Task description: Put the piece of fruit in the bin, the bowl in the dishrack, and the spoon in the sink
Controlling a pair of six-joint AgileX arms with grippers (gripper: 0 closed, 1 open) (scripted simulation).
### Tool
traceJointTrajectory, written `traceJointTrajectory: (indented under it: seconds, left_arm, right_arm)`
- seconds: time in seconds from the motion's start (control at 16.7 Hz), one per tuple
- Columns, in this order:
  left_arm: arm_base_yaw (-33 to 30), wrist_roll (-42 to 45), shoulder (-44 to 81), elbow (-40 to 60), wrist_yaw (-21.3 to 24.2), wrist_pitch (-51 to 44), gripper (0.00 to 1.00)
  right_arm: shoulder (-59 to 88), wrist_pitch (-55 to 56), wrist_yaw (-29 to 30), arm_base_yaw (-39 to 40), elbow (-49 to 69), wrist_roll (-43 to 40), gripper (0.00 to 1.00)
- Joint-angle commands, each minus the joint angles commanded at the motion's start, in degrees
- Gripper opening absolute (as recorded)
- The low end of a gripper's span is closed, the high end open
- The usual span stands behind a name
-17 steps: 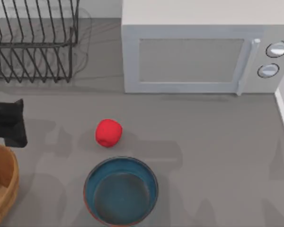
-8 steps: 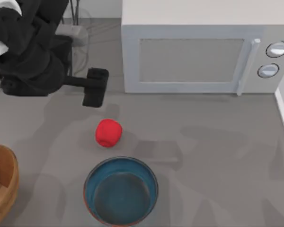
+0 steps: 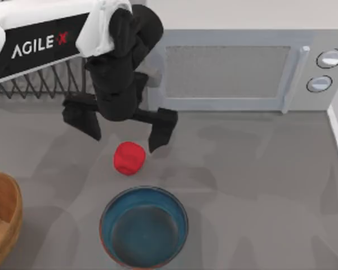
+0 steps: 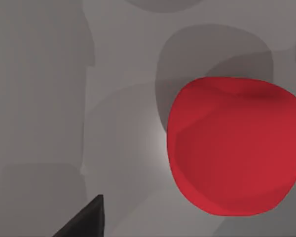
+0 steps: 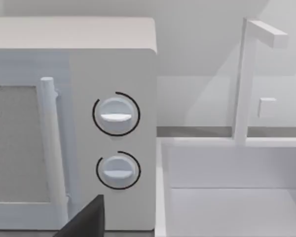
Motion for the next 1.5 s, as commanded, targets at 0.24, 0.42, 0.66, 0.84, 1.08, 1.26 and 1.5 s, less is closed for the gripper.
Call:
traceJointTrajectory:
  seconds: [0.24,0.42,0.66,0.84,1.08,1.26,1.5]
  left_arm:
    - [-0.3,-0.1,1.3,1.0,0.0,-0.7,1.00]
    - [-0.1,-0.1,1.3,0.6,0.0,-0.4,1.00]
    - [-0.2,0.0,3.5,-3.2,0.0,5.9,1.00]
    - [-0.3,-0.1,5.8,-6.8,0.0,11.9,1.00]
    - [-0.3,-0.1,6.3,-7.7,0.0,13.0,1.00]
    - [-0.3,-0.1,6.3,-7.7,0.0,13.0,0.85]
    - [-0.3,-0.1,6.3,-7.7,0.0,13.0,0.55]
  right_arm:
    - [0.0,0.0,0.0,0.0,0.0,0.0,1.00]
    - [0.0,0.0,0.0,0.0,0.0,0.0,1.00]
    - [0.0,0.0,0.0,0.0,0.0,0.0,1.00]
    - [0.0,0.0,0.0,0.0,0.0,0.0,1.00]
    - [0.0,0.0,0.0,0.0,0.0,0.0,1.00]
    - [0.0,0.0,0.0,0.0,0.0,0.0,1.00]
    - [0.0,0.0,0.0,0.0,0.0,0.0,1.00]
